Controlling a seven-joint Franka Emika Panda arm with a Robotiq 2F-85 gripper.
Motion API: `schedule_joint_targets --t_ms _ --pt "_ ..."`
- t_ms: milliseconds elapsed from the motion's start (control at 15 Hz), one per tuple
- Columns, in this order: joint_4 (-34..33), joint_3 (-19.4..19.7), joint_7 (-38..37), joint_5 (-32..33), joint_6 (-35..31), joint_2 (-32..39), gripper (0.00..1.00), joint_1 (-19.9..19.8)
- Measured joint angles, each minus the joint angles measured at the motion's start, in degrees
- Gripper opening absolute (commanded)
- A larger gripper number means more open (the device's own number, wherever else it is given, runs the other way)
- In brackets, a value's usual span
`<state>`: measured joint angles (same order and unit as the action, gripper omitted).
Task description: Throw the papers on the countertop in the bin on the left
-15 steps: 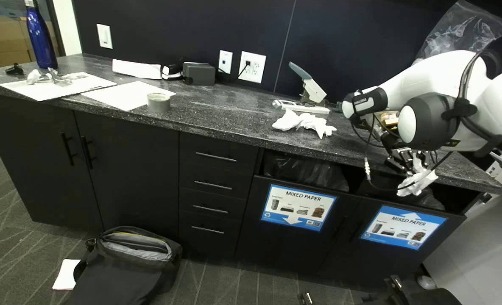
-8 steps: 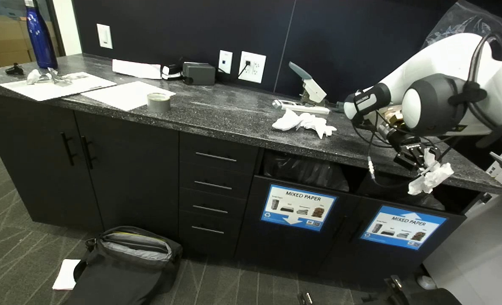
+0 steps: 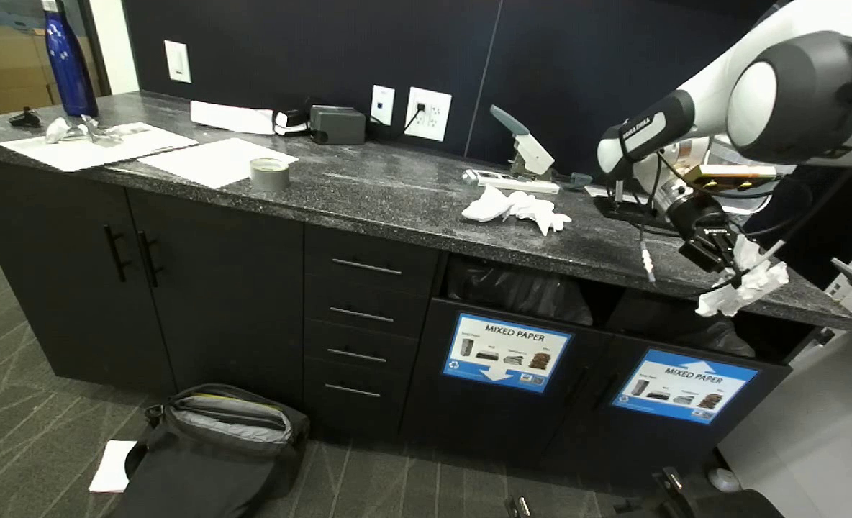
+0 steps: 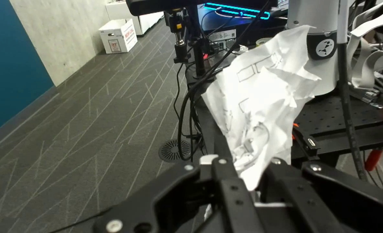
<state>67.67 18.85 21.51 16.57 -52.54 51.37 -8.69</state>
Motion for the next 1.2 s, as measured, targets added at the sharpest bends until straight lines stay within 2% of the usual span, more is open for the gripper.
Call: schedule_joint_targets --t_ms 333,800,1200 --pt "12.7 -8.4 0.4 1.3 -11.8 -11.0 0.19 -3.4" --pt "32.7 -15.3 0.7 0.0 -34.6 -24.7 0.19 -3.6" --pt "52.1 -19.5 3.0 -8.5 -56.7 -33.2 0.19 -2.0"
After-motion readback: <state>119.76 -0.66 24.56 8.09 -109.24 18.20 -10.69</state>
